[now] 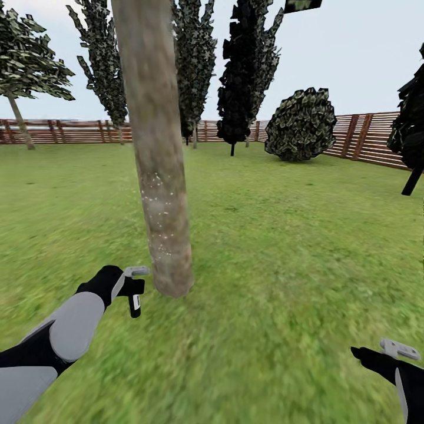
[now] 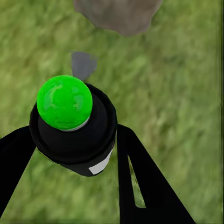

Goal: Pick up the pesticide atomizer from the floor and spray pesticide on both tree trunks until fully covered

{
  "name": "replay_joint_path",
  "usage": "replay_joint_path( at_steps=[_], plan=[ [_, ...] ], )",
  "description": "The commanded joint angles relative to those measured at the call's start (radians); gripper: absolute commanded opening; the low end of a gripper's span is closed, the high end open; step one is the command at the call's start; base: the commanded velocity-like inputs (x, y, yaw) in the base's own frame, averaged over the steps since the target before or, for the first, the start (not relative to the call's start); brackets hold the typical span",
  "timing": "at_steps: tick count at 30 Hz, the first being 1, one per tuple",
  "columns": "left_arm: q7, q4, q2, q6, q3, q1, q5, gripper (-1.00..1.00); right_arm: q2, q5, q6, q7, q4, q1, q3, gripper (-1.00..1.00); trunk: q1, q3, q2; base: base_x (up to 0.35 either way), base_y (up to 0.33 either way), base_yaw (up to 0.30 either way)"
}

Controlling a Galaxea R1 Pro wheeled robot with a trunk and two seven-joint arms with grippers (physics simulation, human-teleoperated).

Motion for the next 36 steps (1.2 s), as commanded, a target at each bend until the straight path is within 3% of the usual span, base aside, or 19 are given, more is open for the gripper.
replay_joint_path(
  at_steps=[1, 19, 30, 36],
  plan=[
    [-0.008, -0.002, -0.001, 0.004, 0.006, -0.001, -0.011, -1.00, 0.001, 0.011, 0.003, 0.009, -0.001, -0.001, -0.003, 1.00, 0.000, -0.001, 0.000, 0.000, -0.311, 0.004],
    [-0.008, -0.001, -0.001, 0.004, 0.006, -0.001, -0.009, -1.00, 0.001, 0.011, 0.003, 0.009, -0.001, -0.001, -0.002, 1.00, 0.000, -0.001, 0.000, 0.000, -0.312, 0.227],
    [-0.008, 0.000, -0.001, 0.003, 0.006, -0.001, -0.009, -1.00, 0.001, 0.011, 0.003, 0.009, -0.001, -0.001, -0.002, 1.00, 0.000, -0.001, 0.000, 0.013, -0.312, 0.031],
    [-0.009, 0.000, -0.001, 0.003, 0.006, -0.001, -0.009, -1.00, 0.001, 0.011, 0.003, 0.009, -0.001, -0.001, -0.002, 1.00, 0.000, -0.001, 0.000, 0.087, -0.312, 0.200]
  ],
)
